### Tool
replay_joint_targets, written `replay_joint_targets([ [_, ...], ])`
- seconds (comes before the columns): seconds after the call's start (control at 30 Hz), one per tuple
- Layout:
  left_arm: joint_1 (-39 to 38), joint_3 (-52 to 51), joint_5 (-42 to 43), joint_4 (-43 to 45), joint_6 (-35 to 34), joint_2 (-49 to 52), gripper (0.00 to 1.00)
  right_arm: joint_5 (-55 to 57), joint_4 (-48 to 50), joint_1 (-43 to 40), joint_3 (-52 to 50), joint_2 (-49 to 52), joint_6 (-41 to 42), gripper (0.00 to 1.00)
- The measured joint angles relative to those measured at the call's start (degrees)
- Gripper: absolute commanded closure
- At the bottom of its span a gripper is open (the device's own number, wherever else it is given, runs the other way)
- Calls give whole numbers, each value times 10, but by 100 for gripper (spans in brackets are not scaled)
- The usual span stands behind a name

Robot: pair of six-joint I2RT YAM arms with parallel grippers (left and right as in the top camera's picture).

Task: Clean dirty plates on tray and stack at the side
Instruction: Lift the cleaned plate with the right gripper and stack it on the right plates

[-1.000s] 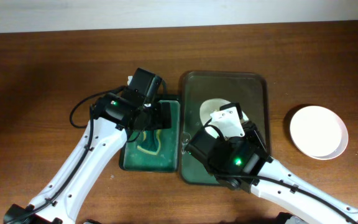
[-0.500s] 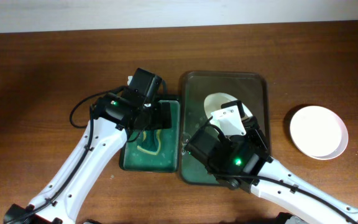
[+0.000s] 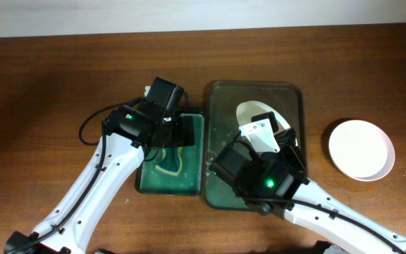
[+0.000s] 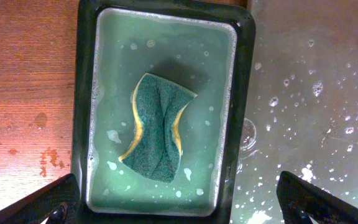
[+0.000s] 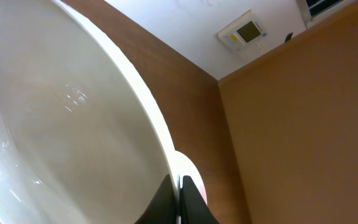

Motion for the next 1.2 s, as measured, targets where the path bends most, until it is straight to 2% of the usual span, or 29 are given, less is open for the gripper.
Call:
replay_joint_targets([
  [0.53,0,0,0,0,0,0,1,4,3,0,0,0,0,96],
  [0.63,0,0,0,0,0,0,1,-30,14,-48,0,0,23,96],
  [0.7,0,0,0,0,0,0,1,-93,30,-122,0,0,32,96],
  [0.83,0,0,0,0,0,0,1,-290,113,-365,0,-1,-18,96],
  [0.97,0,0,0,1,0,0,1,-595,186,-661,0,7,-108,96],
  [1.07,0,0,1,0,0,0,1,-682,203,-855,1,78,-85,96],
  [1.13,0,0,2,0,0,0,1,-707,202,-927,1,133,-64,96],
  [1.17,0,0,2,0,0,0,1,-713,202,-948,1,156,-58,94],
  [1.2,0,0,2,0,0,0,1,-718,201,-968,1,182,-52,83],
])
